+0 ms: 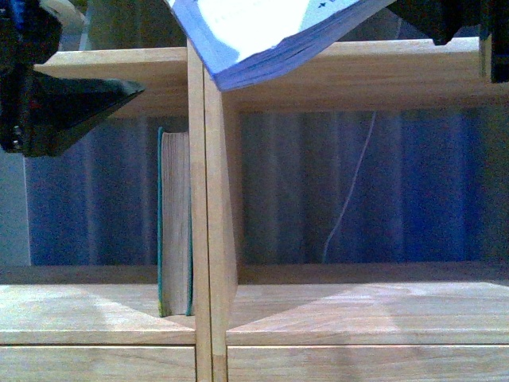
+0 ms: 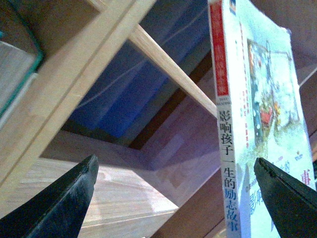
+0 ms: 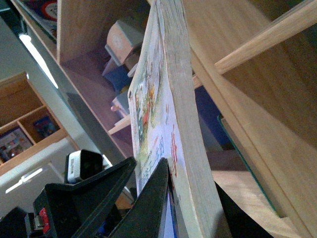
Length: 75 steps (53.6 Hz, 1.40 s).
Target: Organize books on shelf
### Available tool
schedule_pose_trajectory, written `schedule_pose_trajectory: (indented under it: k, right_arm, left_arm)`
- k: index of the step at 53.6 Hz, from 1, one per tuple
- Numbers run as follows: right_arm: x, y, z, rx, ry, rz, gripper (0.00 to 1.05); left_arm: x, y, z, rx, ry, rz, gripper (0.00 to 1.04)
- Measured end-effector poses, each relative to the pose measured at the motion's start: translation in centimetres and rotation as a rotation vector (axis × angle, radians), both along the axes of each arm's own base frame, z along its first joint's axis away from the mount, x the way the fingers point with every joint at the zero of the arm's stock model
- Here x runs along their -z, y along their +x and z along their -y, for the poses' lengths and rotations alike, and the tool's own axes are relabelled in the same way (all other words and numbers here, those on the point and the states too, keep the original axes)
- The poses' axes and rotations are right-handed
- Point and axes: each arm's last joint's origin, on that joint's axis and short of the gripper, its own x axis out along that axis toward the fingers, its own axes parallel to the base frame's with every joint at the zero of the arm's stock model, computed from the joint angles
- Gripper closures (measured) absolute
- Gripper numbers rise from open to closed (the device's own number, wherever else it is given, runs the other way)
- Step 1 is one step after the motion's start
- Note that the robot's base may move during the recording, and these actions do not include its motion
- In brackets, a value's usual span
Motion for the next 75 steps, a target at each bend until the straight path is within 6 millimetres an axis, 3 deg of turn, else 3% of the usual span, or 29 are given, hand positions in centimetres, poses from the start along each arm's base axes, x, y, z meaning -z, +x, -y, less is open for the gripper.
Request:
schedule_pose_trajectory:
  k: [16, 30, 50, 61, 75]
  right_arm:
    - [0.0, -0.2, -0.4, -0.036, 0.002, -0.002, 0.89]
    - [-0.5, -0.9, -0.3, -0.065, 0.016, 0.011, 0.89]
    - [-0.4, -1.0, -0.1, -0.081, 0.021, 0.004, 0.89]
    - [-0.5, -1.1, -0.1, -0.086, 0.029, 0.000, 0.89]
    - [-0.7, -1.5, 0.0, -0.125, 0.034, 0.007, 0.89]
  left_arm:
    - [-0.3, 0.1, 1.4, 0.023, 0.036, 0.003, 0.07]
    - [-0.8, -0.3, 1.1, -0.009, 0.057, 0.045, 0.08]
    - [-1.3, -0.5, 0.6, -0.103, 0.087, 0.114, 0.63]
    - [-1.6, -0.7, 0.4, -0.122, 0.084, 0.143, 1.02]
    - [-1.6, -0.7, 0.2, -0.139, 0.077, 0.156, 1.02]
